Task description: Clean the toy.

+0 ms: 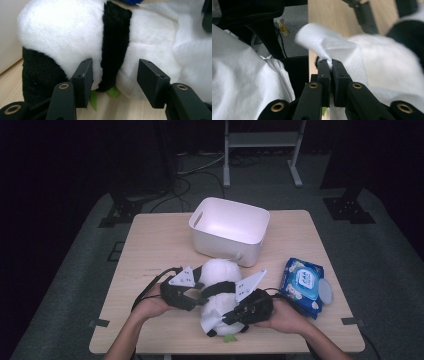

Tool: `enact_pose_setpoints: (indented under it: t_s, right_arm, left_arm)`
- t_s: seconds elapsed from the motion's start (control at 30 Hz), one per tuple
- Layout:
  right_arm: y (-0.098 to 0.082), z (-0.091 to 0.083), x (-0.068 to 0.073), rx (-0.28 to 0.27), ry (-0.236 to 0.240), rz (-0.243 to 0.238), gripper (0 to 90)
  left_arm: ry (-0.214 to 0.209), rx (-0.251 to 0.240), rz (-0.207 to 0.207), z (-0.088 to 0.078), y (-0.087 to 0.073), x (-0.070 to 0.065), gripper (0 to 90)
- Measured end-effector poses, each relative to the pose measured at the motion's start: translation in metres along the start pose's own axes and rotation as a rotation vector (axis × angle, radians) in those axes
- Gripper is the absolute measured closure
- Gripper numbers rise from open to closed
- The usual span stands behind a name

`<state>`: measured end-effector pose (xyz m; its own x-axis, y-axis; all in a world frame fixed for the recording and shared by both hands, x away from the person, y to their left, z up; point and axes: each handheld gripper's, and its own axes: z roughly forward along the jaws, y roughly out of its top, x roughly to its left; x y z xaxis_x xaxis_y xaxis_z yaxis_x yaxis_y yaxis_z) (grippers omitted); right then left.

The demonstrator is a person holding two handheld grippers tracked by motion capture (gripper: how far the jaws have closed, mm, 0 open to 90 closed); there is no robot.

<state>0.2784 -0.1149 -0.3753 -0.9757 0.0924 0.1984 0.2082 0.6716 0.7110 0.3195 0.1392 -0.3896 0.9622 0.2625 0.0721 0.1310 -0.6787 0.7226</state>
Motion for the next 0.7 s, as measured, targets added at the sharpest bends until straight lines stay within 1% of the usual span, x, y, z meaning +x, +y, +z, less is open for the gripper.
enact_pose_setpoints:
  t_s: [0.13,0.17,0.27,0.4,0.5,0.57,0.6,0.67,0.7]
  right_arm:
    - [-0.012,-0.011,-0.005,-0.01,-0.028,0.032,85.7]
    - [-0.016,-0.014,-0.007,-0.012,-0.033,0.042,85.7]
    - [-0.026,-0.02,-0.011,-0.007,-0.053,0.069,85.7]
    - [-0.04,-0.026,-0.019,-0.006,-0.079,0.109,85.7]
    - [-0.044,-0.028,-0.026,-0.007,-0.107,0.133,85.5]
    - [-0.044,-0.027,-0.031,0.0,-0.13,0.141,85.5]
    - [-0.043,-0.027,-0.033,-0.007,-0.127,0.15,85.5]
    - [-0.041,-0.024,-0.034,-0.011,-0.123,0.149,85.5]
    - [-0.04,-0.023,-0.034,-0.015,-0.122,0.141,85.5]
  left_arm:
    - [0.0,-0.002,-0.018,0.0,-0.004,0.001,45.7]
    - [0.002,0.004,-0.014,0.001,-0.004,0.002,45.7]
    - [0.001,0.01,-0.018,0.001,-0.005,0.001,45.6]
    - [-0.002,0.011,-0.018,0.001,-0.006,0.002,45.6]
    - [-0.006,0.014,-0.019,-0.001,-0.004,0.002,45.2]
    - [-0.007,0.004,-0.019,-0.004,-0.003,0.002,44.6]
    - [-0.008,0.002,-0.021,-0.004,-0.002,0.002,44.4]
    - [-0.014,-0.005,-0.023,-0.006,-0.001,0.001,44.2]
    - [-0.015,-0.006,-0.023,-0.007,-0.001,0.0,44.1]
